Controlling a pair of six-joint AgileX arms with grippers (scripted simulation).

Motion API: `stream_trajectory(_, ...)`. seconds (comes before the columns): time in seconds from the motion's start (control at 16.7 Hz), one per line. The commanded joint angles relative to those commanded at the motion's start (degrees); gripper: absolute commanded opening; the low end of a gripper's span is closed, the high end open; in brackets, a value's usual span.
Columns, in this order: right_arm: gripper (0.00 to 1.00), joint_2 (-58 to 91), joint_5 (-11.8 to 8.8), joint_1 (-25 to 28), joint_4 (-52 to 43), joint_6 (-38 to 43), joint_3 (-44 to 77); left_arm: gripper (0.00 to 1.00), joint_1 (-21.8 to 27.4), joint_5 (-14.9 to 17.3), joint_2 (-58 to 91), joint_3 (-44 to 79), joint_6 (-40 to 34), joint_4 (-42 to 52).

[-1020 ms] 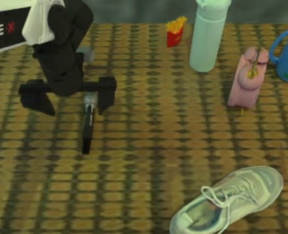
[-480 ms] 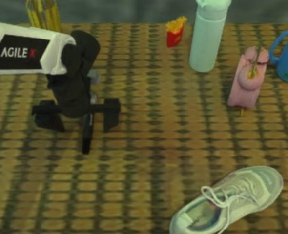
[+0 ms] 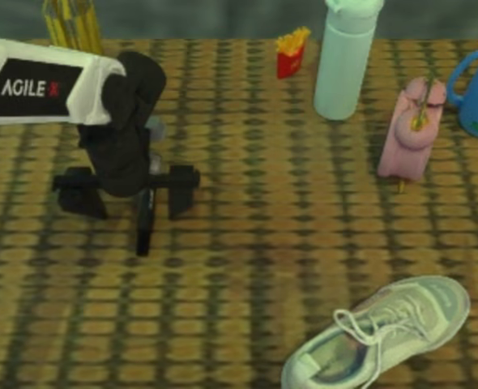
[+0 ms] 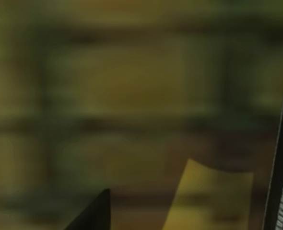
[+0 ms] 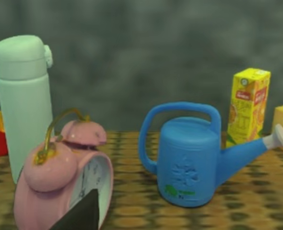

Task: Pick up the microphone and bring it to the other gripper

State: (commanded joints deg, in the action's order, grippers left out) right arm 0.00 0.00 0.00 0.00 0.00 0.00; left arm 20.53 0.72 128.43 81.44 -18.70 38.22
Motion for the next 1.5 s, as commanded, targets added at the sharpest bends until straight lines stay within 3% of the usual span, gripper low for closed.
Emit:
stream_trajectory(0.6,1.0,0.0,0.0,0.0,0.0,0.0,0.0,0.02,0.0,0.0,0.0,0.0,0.0,0.0)
stream_trajectory(1.08,1.0,0.0,0.0,0.0,0.0,0.0,0.0,0.0,0.0,0.0,0.0,0.0,0.0,0.0)
stream_trajectory(1.14,1.0,0.0,0.0,0.0,0.0,0.0,0.0,0.0,-0.34,-2.62,-3.4,0.59,2.08,1.92)
stream_trajectory(1.2,1.0,0.0,0.0,0.0,0.0,0.0,0.0,0.0,-0.34,-2.6,-3.41,0.58,2.09,1.87)
stream_trajectory(1.5,1.0,0.0,0.0,0.0,0.0,0.0,0.0,0.0,-0.46,0.76,-5.11,-1.47,4.03,-6.93)
